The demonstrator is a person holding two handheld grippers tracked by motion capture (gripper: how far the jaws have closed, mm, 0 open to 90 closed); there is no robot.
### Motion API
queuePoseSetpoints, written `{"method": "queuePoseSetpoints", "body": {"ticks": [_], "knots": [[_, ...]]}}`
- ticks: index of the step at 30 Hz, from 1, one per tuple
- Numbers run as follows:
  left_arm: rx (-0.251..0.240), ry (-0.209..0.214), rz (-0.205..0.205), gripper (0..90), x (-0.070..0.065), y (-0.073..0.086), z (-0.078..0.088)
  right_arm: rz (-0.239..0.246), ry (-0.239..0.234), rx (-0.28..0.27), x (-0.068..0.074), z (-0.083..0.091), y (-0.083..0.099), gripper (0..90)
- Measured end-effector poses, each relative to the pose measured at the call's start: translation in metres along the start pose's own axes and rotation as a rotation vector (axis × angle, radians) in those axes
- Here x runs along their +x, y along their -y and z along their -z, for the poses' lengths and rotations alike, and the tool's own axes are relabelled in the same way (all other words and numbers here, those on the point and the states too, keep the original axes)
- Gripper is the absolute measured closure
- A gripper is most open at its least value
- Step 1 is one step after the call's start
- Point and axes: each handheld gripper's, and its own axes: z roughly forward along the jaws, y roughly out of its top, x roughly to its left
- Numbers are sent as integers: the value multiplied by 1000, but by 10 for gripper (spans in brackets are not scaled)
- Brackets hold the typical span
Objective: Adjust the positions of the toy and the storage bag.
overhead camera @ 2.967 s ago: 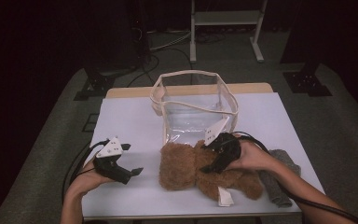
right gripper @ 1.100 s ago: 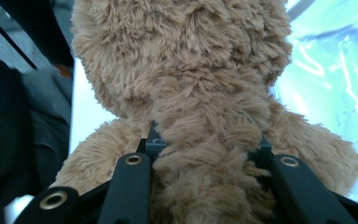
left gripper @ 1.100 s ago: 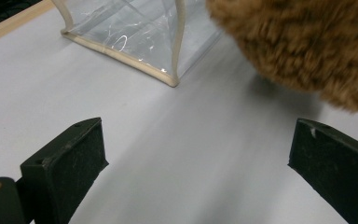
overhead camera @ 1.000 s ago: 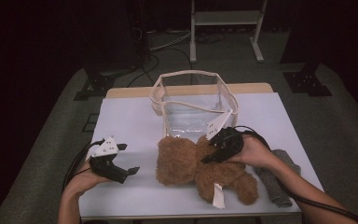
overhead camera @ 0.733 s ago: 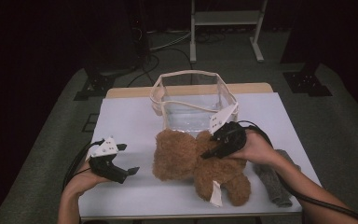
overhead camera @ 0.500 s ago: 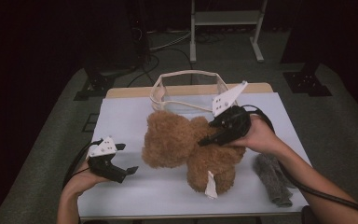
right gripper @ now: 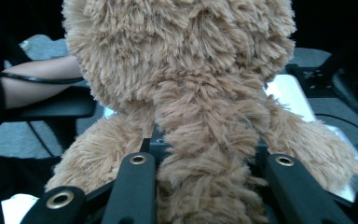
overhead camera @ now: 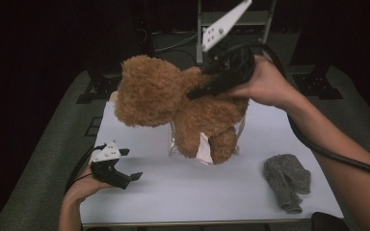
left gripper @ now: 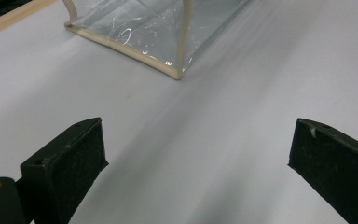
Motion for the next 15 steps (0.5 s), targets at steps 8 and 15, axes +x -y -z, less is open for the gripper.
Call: {"method": "queuePoseSetpoints", "body": {"ticks": [8, 15], "knots": [[-7, 0, 1, 31, 1, 0, 2, -26, 49, 23, -30, 4, -31, 660], [7, -1, -5, 31, 1, 2, 1, -77, 92, 38, -61, 0, -37, 660]]}}
